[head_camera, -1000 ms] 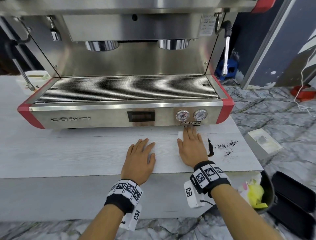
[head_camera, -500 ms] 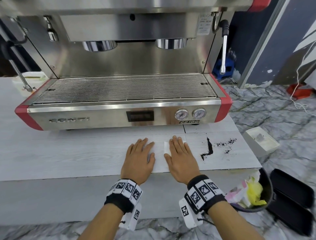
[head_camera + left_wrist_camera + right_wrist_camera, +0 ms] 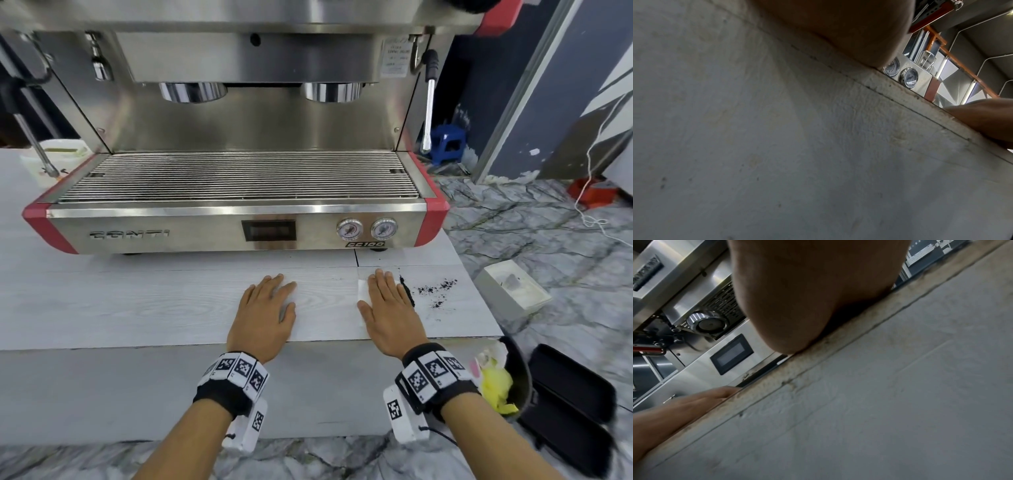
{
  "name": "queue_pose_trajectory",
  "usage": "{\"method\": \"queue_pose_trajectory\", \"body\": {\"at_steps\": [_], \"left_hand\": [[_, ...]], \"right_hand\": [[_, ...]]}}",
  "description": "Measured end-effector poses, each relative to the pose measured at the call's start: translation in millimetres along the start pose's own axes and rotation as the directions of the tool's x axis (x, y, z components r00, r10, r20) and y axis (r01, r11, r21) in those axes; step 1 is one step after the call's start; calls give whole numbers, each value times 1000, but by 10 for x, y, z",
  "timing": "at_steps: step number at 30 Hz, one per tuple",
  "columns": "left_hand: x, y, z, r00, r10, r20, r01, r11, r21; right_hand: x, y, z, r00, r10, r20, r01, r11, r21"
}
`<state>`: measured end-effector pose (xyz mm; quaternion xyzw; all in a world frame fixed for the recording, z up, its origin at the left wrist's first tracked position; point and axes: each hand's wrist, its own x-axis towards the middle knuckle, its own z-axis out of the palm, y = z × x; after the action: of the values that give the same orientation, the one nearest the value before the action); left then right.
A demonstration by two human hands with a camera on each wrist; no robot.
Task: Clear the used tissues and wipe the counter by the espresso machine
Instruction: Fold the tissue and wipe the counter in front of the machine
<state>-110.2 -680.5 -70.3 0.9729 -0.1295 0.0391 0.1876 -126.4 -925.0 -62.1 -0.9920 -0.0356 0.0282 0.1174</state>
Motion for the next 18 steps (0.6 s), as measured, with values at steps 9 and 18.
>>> {"method": "queue_pose_trajectory", "body": {"at_steps": [9, 18], "left_hand": [[6, -9, 4, 1000, -17, 4, 17, 1000, 5], [-1, -1, 1, 1000, -19, -1, 19, 1000, -25]], "right_hand": [[-138, -267, 81, 986, -165, -39, 166, 985, 43], [-125, 108, 51, 983, -181, -29, 181, 983, 1]]}}
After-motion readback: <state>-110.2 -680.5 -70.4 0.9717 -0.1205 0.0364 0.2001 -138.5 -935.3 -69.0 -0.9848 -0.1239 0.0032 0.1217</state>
